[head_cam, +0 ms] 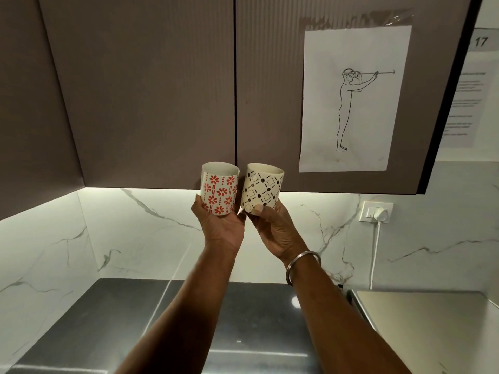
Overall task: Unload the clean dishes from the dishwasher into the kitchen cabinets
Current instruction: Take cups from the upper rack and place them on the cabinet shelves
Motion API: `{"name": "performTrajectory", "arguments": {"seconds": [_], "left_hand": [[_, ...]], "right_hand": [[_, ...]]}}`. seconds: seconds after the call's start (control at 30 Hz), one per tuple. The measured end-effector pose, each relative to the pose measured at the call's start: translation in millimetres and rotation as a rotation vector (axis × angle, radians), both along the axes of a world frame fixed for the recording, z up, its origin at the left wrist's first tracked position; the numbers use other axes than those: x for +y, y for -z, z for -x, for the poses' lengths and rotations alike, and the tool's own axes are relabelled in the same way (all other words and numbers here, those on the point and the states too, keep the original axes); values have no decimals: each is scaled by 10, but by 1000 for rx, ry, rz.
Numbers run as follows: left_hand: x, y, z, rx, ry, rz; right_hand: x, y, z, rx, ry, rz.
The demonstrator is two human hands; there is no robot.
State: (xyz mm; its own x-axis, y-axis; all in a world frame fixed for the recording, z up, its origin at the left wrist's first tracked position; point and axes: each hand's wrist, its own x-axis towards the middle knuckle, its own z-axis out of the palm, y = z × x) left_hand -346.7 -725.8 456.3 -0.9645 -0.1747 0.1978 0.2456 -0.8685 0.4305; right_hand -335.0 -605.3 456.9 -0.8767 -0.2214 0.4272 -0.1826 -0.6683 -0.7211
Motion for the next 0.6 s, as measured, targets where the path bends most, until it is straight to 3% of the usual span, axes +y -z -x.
{"name": "performTrajectory", "arguments": {"seconds": [0.6], "left_hand": [[36, 44, -15, 23, 60, -55]], "right_hand": [[-23, 4, -73, -2, 25, -32]]}}
